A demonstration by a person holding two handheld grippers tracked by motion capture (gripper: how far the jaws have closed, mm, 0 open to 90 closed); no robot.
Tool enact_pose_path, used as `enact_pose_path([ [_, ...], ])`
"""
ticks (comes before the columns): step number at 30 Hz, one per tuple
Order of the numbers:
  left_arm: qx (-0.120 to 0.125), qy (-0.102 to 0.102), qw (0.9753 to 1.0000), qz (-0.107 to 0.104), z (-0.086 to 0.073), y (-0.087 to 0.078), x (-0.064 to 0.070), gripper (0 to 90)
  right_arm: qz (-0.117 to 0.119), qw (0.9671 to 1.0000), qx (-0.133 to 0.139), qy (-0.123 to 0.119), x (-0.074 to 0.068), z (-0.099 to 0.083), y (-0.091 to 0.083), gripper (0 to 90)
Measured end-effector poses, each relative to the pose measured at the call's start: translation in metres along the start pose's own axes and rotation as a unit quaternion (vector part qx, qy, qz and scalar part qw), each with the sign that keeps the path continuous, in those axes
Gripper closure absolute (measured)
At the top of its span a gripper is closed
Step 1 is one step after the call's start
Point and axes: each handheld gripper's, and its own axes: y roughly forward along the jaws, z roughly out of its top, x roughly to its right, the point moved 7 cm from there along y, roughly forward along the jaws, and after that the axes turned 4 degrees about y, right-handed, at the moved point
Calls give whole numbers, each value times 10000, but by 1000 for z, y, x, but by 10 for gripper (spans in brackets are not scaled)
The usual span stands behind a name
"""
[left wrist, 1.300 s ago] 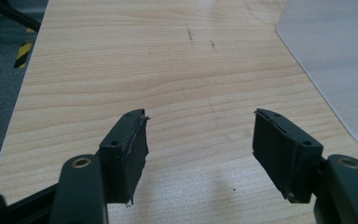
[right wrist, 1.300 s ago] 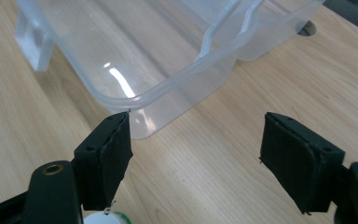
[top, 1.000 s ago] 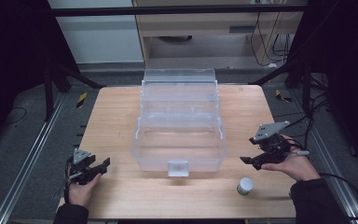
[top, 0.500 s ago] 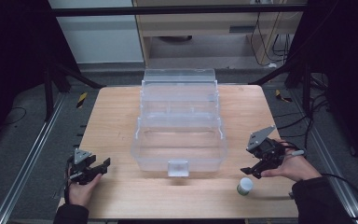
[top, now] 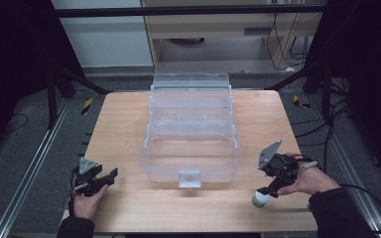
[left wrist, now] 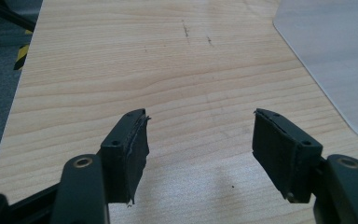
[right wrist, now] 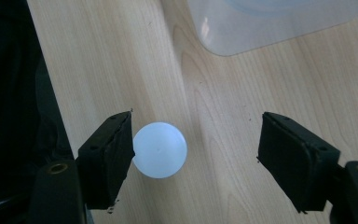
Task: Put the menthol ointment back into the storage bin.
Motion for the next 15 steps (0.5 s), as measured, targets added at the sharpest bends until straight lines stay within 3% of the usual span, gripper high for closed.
enact_pose_path([
  [15,-19,19,10000,-16,0,1,1,355,208,9987,-370,-288,-10,-11,14,306],
])
